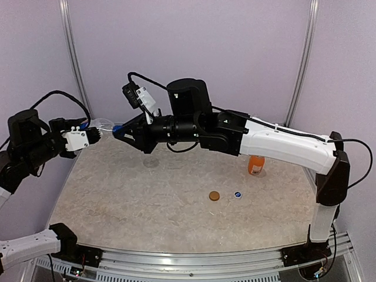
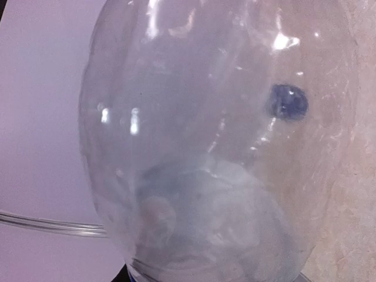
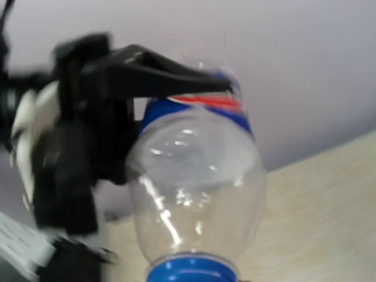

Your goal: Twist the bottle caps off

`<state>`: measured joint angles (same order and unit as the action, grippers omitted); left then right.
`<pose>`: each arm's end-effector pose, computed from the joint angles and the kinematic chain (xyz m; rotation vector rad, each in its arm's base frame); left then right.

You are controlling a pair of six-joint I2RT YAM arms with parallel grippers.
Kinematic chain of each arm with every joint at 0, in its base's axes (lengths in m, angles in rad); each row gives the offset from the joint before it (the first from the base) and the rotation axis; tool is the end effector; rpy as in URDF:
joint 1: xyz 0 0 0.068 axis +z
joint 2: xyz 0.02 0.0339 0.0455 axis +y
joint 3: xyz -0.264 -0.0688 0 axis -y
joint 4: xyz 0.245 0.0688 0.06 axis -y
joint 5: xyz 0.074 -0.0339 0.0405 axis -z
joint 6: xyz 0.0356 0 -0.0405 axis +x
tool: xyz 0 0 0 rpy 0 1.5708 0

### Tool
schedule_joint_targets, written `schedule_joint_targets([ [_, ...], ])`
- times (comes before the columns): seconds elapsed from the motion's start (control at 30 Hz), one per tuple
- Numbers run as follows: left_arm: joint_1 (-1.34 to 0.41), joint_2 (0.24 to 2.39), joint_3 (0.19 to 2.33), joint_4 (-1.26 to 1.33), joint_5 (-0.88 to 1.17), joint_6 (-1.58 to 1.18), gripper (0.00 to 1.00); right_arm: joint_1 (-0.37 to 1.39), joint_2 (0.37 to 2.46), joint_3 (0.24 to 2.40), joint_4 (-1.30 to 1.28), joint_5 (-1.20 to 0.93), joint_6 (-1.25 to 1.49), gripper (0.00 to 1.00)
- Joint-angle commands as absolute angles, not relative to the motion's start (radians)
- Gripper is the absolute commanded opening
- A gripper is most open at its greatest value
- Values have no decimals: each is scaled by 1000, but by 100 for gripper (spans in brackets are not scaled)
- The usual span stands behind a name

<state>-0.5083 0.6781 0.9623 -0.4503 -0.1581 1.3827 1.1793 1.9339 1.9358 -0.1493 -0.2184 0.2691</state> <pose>0.1254 -0.0634 0.3874 1.3851 1.1484 0.7721 0.1708 0.4339 0.4048 -0.9843 1.6077 1.2265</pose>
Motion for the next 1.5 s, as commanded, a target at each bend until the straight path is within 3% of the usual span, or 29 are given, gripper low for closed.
schedule_joint_targets([
  [0.0,-532,687,1091,-973,172,1039,27,1326,1896,1898,-311,-57,-398,0],
  [0.2,-535,707,1161,-1287,473,981,25,1466,1867,1775,-336,285,-980,0],
  [0.4,-544,717,1162,-1388,558,967,25,1549,1888,1714,-224,558,-1408,0],
  [0.8,-552,704,1128,-1334,527,899,24,1568,1872,1629,30,570,-1513,0],
  [0.83,-551,702,1125,-1321,512,893,24,1567,1870,1609,77,584,-1514,13],
  [0.9,-552,697,1116,-1280,469,871,23,1568,1880,1610,112,617,-1480,74],
  [0.93,-552,697,1112,-1256,445,861,22,1566,1883,1616,135,631,-1449,96],
  [1.2,-552,682,1052,-1069,255,824,22,1527,1753,1543,180,525,-1007,99],
  [1.4,-559,673,994,-807,27,854,25,1328,1646,1545,33,40,-265,99],
  [1.47,-565,672,968,-720,-53,887,26,1255,1656,1549,52,-24,-36,99],
])
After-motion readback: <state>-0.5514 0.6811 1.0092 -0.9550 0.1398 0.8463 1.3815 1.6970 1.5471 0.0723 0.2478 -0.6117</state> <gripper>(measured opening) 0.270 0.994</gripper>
